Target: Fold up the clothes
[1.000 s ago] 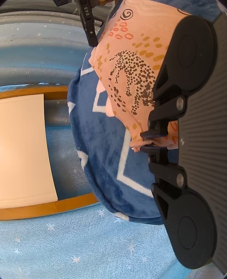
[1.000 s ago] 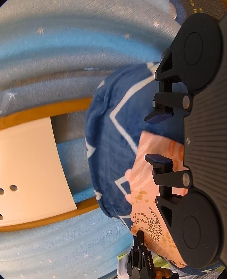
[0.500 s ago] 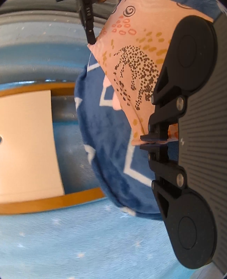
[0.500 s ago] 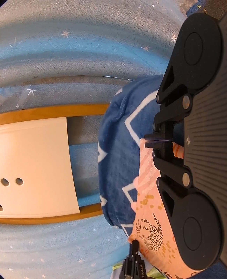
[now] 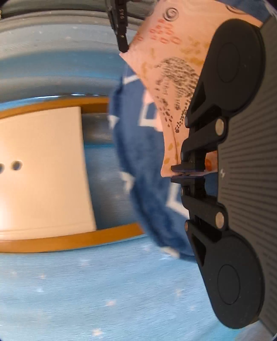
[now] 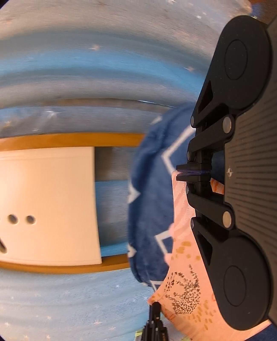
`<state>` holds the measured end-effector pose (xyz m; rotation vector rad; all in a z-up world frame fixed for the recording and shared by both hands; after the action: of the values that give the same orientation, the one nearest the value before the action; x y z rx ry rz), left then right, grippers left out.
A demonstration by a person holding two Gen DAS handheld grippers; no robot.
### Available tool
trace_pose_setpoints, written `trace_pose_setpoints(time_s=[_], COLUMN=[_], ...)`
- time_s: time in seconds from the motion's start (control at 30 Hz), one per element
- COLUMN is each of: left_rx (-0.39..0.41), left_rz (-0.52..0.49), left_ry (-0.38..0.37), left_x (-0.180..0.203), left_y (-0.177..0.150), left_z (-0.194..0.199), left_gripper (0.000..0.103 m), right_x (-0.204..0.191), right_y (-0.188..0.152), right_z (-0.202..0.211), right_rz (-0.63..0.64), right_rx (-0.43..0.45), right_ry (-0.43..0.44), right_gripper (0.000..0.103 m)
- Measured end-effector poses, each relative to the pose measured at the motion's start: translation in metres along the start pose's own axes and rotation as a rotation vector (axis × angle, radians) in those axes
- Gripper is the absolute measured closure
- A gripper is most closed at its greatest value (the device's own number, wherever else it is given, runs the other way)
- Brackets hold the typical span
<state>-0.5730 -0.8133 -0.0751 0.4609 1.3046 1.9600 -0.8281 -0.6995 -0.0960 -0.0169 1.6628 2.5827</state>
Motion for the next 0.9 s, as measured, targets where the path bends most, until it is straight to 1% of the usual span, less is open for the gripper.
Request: trace_pose_setpoints(time_s=[0.03, 0.13, 0.23, 0.3, 0.37, 0.43, 0.47, 0.5, 0.53, 0.63, 0.7, 0.8, 0.83, 0.9], left_rx=[-0.018, -0.110, -0.122, -0.128, -0.133, -0.132, -0.132, -0.130, -0.124, -0.083, -0.071, -0.071, -0.080, -0.127], left_rz=[-0.003, 0.013, 0.008, 0.007, 0.002, -0.008, -0.014, -0.014, -0.007, -0.003, -0.007, -0.055, -0.069, -0.101], left_ry=[0.003, -0.003, 0.014, 0.022, 0.033, 0.050, 0.064, 0.076, 0.086, 0.088, 0.044, -0.018, -0.030, -0.032], left_x=[-0.002, -0.002, 0.000, -0.002, -0.004, -0.007, -0.009, -0.012, -0.015, -0.010, 0.004, 0.032, 0.039, 0.045], left_y=[-0.002, -0.021, -0.027, -0.027, -0.026, -0.024, -0.023, -0.022, -0.020, -0.006, 0.002, 0.006, 0.005, -0.007], left_z=[-0.004, -0.019, -0.019, -0.018, -0.015, -0.010, -0.007, -0.004, 0.000, 0.010, 0.010, 0.001, -0.003, -0.016], left_gripper=[0.102, 0.101, 0.101, 0.100, 0.097, 0.091, 0.091, 0.091, 0.091, 0.091, 0.091, 0.090, 0.090, 0.090], right_x=[0.001, 0.005, 0.010, 0.017, 0.022, 0.024, 0.023, 0.019, 0.013, -0.015, -0.037, -0.068, -0.074, -0.085], right_y=[-0.002, -0.016, -0.025, -0.024, -0.020, -0.014, -0.011, -0.007, -0.004, 0.005, 0.011, 0.017, 0.014, 0.006], right_z=[-0.002, -0.013, -0.018, -0.015, -0.006, 0.005, 0.011, 0.016, 0.018, 0.015, 0.009, -0.012, -0.020, -0.037], right_rz=[0.001, -0.009, -0.024, -0.039, -0.042, -0.043, -0.041, -0.036, -0.033, -0.008, 0.016, 0.064, 0.094, 0.155], right_rx=[-0.009, -0.079, -0.125, -0.125, -0.103, -0.076, -0.060, -0.049, -0.040, -0.037, -0.043, -0.062, -0.089, -0.146], right_ry=[-0.006, -0.026, -0.038, -0.047, -0.063, -0.069, -0.066, -0.057, -0.032, 0.061, 0.130, 0.199, 0.203, 0.209], right_gripper=[0.103, 0.103, 0.103, 0.103, 0.103, 0.103, 0.101, 0.097, 0.095, 0.094, 0.094, 0.094, 0.094, 0.095])
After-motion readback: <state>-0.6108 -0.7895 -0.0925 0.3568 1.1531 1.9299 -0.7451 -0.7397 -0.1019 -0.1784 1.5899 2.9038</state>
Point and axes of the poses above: each gripper's, at about its wrist camera, not at the fingertips, and z roughly against the way its jaws point, x to its right, y to its top, the point moved 9 cm from there along -z, roughly the way its jaws point, and after that the axes turned 3 degrees about x, right-handed, at the moved point
